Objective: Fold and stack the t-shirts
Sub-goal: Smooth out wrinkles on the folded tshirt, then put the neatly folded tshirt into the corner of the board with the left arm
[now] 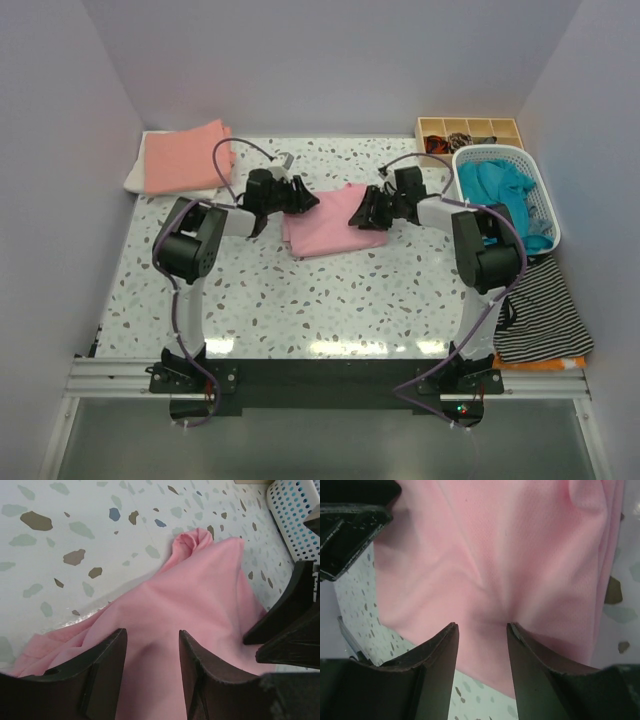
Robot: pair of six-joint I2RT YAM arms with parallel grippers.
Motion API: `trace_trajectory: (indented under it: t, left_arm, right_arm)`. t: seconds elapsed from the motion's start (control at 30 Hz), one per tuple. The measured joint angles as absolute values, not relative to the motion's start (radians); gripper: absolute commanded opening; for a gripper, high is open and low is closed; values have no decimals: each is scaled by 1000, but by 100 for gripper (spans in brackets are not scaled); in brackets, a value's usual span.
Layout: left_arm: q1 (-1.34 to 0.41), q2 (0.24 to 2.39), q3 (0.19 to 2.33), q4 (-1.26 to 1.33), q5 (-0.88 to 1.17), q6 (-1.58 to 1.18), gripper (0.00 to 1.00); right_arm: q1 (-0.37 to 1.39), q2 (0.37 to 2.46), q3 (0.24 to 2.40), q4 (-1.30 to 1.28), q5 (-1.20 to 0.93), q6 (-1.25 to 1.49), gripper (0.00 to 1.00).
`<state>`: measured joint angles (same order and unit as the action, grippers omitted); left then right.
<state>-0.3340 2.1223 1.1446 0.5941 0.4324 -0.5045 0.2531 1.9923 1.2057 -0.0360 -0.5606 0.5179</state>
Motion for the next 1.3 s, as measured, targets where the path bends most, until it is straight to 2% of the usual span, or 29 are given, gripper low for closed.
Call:
trace_trajectory:
  t: [0.37,0.47,0.5,0.57,0.63,0.7,1.03,1.3]
  left_arm:
    - [-245,2128,1151,544,404,-423,50]
    - [-238,2132,1163,536,403,-415,54]
    - [-238,2131,1163,536,404,-415,62]
    - [-238,2131,1163,537,410,-412,67]
    - [-239,2121,1162,535,414,-416,78]
    - [-242,2090,1156,515,406,-411,100]
    - [-250,1771,1132,363,377,-403,100]
    - [-249,1627,861,281,317,-404,100]
  right_arm:
    - [255,1912,1186,-239,-354,422,47]
    - [255,1910,1185,-246,-348,414,47]
    - [255,1908,1180,-242,-348,410,47]
    - [256,1892,1164,-236,-348,401,48]
    - [256,1856,1132,-231,-346,398,48]
    - [256,1806,1103,-232,-338,395,48]
    - [255,1627,1107,-224,-259,366,49]
    - [255,1628,1109,-232,-243,353,49]
